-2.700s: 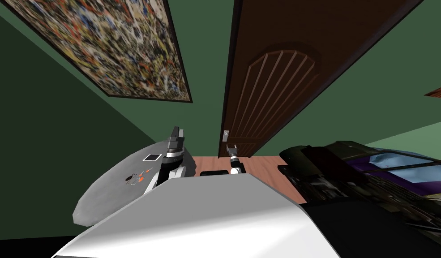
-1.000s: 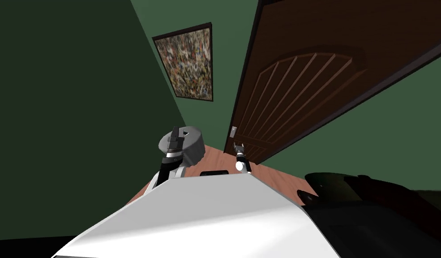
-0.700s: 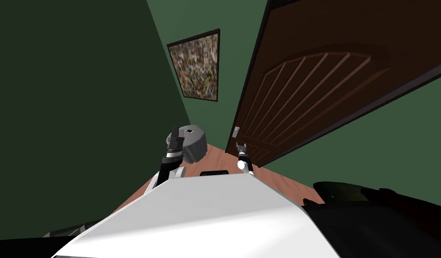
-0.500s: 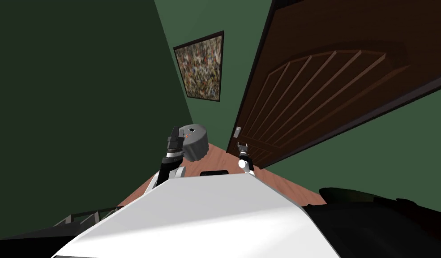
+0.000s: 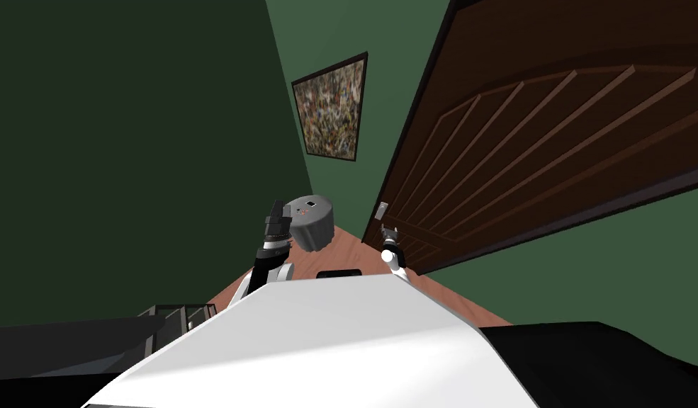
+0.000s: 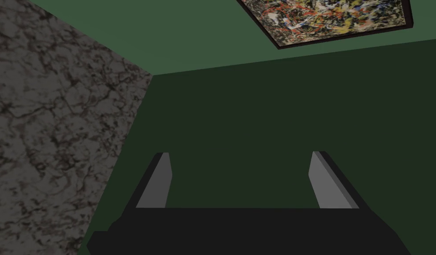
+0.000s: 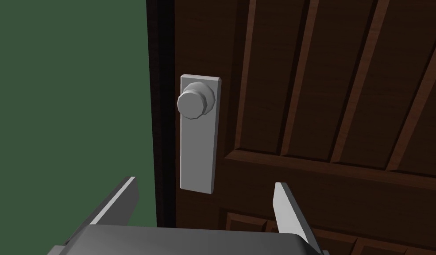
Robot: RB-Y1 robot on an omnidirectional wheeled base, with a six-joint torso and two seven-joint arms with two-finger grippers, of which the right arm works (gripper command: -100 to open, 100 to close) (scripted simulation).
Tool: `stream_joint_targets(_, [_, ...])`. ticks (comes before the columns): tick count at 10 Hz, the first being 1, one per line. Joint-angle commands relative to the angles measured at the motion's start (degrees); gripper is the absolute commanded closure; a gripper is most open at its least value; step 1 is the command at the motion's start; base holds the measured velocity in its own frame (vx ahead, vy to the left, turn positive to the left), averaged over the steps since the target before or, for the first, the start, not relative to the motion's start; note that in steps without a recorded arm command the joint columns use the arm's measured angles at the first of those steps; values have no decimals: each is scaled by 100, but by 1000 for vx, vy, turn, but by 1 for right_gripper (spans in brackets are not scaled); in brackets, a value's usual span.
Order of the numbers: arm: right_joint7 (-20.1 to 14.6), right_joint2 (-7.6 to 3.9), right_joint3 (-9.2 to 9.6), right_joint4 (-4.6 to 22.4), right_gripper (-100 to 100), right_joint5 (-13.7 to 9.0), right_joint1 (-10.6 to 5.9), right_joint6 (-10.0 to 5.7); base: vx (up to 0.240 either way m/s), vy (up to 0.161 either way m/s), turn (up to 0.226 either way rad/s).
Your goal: Pull the door open
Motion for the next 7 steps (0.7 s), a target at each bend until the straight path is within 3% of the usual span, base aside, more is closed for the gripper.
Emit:
stream_joint_targets(1, [-1, 16, -160, 118, -100, -37, -68, -28, 22, -2, 161])
stream_joint_targets(4, [18, 20, -521, 322, -100, -138, -211, -17, 67, -14, 131])
stream_joint_targets(7, [31, 22, -744, 449, -100, -200, -300, -9, 117, -27, 60])
